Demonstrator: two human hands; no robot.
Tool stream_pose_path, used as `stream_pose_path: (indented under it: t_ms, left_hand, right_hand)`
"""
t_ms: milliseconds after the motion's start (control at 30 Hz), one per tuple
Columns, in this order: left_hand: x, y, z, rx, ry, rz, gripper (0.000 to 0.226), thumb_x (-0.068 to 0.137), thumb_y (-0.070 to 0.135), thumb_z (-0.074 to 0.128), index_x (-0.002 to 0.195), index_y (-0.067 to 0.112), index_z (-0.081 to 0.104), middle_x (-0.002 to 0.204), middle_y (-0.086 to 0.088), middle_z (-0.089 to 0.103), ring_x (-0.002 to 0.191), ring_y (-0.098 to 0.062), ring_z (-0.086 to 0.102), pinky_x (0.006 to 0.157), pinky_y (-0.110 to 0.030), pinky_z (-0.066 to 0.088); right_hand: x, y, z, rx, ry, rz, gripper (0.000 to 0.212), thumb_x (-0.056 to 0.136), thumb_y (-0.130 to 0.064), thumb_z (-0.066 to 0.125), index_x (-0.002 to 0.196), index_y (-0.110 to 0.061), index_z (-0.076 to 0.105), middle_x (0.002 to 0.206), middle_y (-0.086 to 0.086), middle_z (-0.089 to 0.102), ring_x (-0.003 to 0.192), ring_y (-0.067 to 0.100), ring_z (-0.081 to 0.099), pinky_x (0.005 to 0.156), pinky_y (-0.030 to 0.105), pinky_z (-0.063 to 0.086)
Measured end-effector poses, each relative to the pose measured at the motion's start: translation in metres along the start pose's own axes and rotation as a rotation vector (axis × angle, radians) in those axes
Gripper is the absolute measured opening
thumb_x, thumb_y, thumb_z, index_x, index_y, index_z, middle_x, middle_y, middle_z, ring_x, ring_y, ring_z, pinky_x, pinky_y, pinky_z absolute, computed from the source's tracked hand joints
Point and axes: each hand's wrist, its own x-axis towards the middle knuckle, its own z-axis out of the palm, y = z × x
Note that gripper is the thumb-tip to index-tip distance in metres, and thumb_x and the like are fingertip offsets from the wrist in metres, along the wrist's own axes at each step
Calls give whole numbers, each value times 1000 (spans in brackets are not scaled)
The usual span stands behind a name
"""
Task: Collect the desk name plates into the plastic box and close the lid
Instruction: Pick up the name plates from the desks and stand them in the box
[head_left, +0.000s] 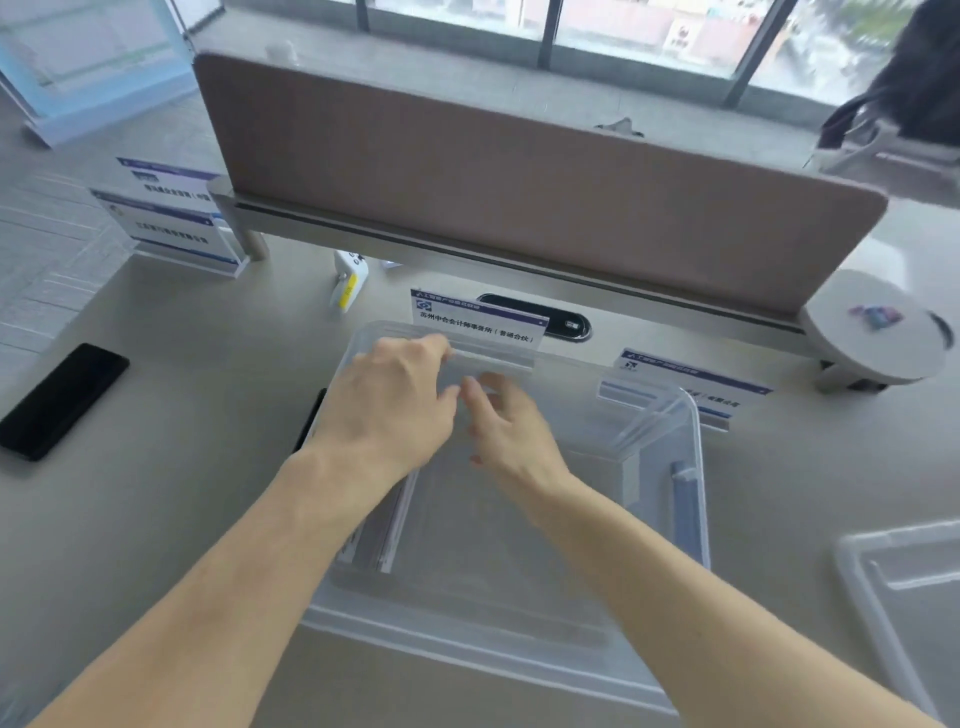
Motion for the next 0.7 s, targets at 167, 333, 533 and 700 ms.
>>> stream_pose_path:
  t_ms: [167, 333, 533, 700]
  left_hand:
    - [21, 66, -49, -459, 88, 166, 20, 93, 29, 70, 112, 26, 72, 100, 14, 74, 79, 5, 70, 72, -5, 49]
    - [39, 116, -72, -795, 45, 160, 23, 90, 30, 74, 113, 30, 72, 99, 13, 75, 83, 3, 71, 75, -14, 54]
    - [72, 154, -51, -927, -72, 57, 35, 91, 26, 75, 125, 24, 67, 105, 2, 74, 98, -22, 74, 78, -44, 65]
    - [102, 170, 11, -710, -216, 54, 19, 89, 28, 76, 108, 26, 73, 101, 7, 76, 91, -12, 73, 87, -42, 61]
  right_hand:
    - [-35, -56, -106, 212, 164, -130, 33, 107, -39, 46, 128, -20, 62, 111, 0, 68, 101, 18, 70, 76, 40, 63]
    - [-64, -75, -201, 221, 356, -256, 23, 105, -28, 56, 126, -23, 63, 115, 4, 68, 103, 17, 70, 77, 37, 65]
    - [-69, -47, -282, 193, 448, -236, 30, 101, -26, 63, 131, -26, 61, 115, -2, 67, 106, 20, 71, 77, 33, 62]
    - [-34, 10, -314, 126, 486, -184, 32, 97, -25, 69, 128, -27, 62, 109, -4, 71, 100, 21, 72, 79, 38, 64]
